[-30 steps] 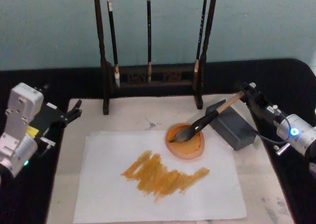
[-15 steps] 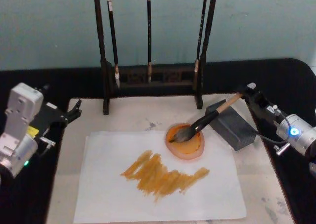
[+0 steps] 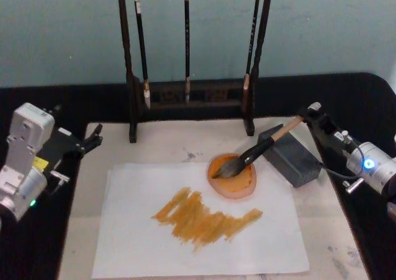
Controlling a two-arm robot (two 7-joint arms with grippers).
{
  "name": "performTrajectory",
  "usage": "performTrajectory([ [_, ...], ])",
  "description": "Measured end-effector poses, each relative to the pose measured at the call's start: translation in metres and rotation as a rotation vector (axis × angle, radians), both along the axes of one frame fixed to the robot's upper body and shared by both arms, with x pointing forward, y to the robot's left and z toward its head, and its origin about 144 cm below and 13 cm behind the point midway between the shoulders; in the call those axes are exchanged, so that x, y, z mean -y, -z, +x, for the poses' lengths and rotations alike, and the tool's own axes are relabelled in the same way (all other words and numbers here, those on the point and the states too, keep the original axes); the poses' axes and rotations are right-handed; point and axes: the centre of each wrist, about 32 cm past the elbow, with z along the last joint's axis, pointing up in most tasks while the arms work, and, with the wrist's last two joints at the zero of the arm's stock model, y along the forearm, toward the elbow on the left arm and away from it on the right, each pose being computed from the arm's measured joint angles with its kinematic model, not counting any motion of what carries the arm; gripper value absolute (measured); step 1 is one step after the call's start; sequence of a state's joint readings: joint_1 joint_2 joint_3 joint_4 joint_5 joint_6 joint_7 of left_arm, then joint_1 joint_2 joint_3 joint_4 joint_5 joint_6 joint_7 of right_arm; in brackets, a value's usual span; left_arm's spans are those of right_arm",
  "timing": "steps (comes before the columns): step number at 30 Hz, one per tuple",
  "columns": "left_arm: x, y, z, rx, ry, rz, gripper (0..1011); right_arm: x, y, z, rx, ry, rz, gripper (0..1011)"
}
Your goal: Pick up the brush from the inkstone, write on the paper, then place the brush back to its original position.
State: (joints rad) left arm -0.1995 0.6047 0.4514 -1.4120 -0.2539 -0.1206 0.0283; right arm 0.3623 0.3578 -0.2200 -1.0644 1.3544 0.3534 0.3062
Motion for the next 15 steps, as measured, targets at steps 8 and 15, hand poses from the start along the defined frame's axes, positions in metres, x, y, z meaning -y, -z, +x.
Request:
performTrajectory([
  [8,0.0,0.0,0.0,0.0,0.0,0.0,1010,0.0,0.0,0.0,0.0,0.0,0.0,164],
  [15,0.0,0.0,0.0,0.0,0.0,0.0,1010,0.0011,-0.0093,-0.0038,0.025,-0.027,-0.023,163],
])
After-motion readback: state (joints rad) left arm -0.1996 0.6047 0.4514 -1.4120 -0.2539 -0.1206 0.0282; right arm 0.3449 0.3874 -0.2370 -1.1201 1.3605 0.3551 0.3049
